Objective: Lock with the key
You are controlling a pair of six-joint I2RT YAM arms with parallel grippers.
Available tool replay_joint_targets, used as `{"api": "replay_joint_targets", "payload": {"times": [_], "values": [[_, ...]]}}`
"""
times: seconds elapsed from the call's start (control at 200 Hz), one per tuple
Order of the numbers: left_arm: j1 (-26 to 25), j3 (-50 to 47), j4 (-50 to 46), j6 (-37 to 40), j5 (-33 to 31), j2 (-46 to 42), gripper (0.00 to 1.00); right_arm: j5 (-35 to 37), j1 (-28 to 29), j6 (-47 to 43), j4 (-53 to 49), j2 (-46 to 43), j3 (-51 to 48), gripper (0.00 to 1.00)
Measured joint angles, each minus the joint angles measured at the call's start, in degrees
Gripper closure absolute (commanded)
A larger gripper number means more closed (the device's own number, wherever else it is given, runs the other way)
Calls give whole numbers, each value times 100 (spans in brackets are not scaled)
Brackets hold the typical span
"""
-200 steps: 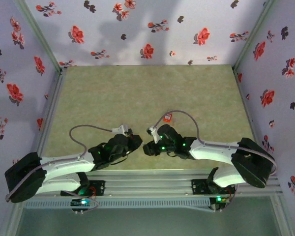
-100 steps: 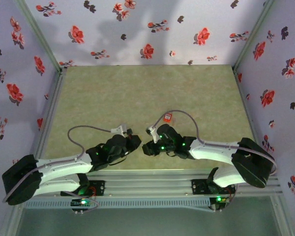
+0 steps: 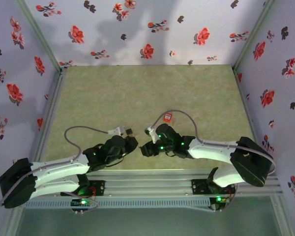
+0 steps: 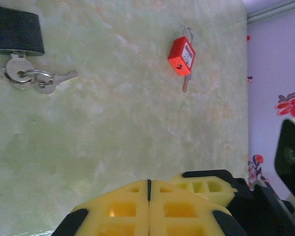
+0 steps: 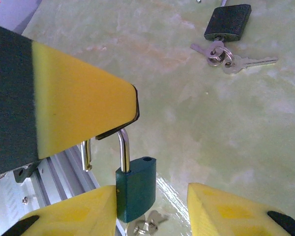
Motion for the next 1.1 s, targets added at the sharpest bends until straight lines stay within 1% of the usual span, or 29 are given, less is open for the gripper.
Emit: {"api": "replay_joint_targets", "payload": {"times": [0.315,0.705,0.94,1.1], "values": [[0,114,-236,0,-76,0,100,-131,103,-61,-20,109,22,60],[0,120,-238,0,-76,0,100,-98,162,-101,-103,164,96,69],[0,120,-236,0,-74,0,100,-74,162,-101,-103,164,96,72],[-13,120,-232,0,-72,2,100,-55,162,-101,-101,164,96,73]]}}
